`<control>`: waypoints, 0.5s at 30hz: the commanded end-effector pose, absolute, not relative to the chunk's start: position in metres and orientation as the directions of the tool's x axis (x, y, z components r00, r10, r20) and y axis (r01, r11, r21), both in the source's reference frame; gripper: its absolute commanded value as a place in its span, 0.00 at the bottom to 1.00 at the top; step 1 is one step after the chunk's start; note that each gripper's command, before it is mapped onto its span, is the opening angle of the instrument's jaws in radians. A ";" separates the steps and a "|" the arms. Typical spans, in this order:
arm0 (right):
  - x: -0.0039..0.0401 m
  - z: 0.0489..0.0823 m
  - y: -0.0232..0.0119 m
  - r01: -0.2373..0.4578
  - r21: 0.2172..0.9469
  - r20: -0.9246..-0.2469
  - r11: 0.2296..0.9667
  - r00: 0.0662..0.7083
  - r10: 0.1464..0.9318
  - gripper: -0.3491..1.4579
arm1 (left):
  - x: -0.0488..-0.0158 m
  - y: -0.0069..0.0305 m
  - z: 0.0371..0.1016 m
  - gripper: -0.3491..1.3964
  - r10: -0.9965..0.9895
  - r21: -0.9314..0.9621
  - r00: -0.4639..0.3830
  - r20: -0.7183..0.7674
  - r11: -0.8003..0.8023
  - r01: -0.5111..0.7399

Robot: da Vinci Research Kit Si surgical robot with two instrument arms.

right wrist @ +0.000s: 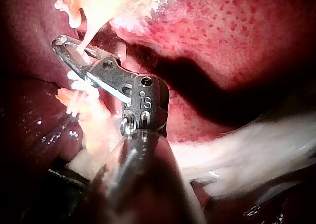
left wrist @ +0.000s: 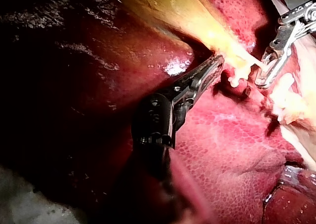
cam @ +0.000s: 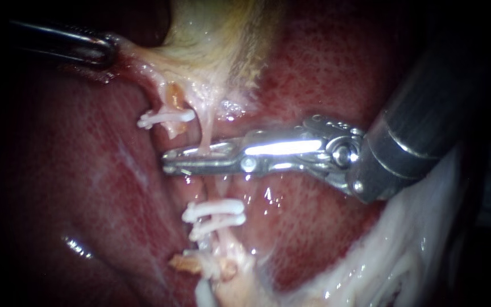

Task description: Going back third clip right tube

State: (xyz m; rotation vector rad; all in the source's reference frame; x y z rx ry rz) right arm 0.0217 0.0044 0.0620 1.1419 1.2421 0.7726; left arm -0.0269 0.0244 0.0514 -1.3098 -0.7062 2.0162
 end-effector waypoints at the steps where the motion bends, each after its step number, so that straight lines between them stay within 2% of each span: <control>1: 0.0217 0.0620 0.0044 0.126 0.947 -0.315 0.294 0.203 0.927 0.05 | -0.0269 0.0244 0.0514 0.00 0.743 -0.719 -0.311 -0.592 -0.662 -0.212; 3: 0.0220 0.0622 0.0043 0.125 0.938 -0.343 0.323 0.202 0.917 0.24 | -0.0269 0.0244 0.0514 0.00 0.743 -0.719 -0.311 -0.592 -0.662 -0.212; 4: 0.0222 0.0625 0.0043 0.110 0.932 -0.361 0.345 0.205 0.910 0.37 | -0.0269 0.0244 0.0514 0.00 0.743 -0.719 -0.311 -0.592 -0.662 -0.212; 5: 0.0224 0.0627 0.0042 0.085 0.928 -0.372 0.362 0.210 0.904 0.41 | -0.0269 0.0244 0.0514 0.00 0.743 -0.719 -0.311 -0.592 -0.662 -0.212; 8: 0.0223 0.0638 0.0040 0.007 0.909 -0.409 0.418 0.221 0.886 0.46 | -0.0268 0.0244 0.0514 0.00 0.743 -0.719 -0.311 -0.592 -0.662 -0.212; 15: 0.0198 0.0657 0.0044 -0.041 0.866 -0.476 0.498 0.235 0.847 0.47 | -0.0269 0.0244 0.0515 0.00 0.743 -0.719 -0.311 -0.592 -0.662 -0.212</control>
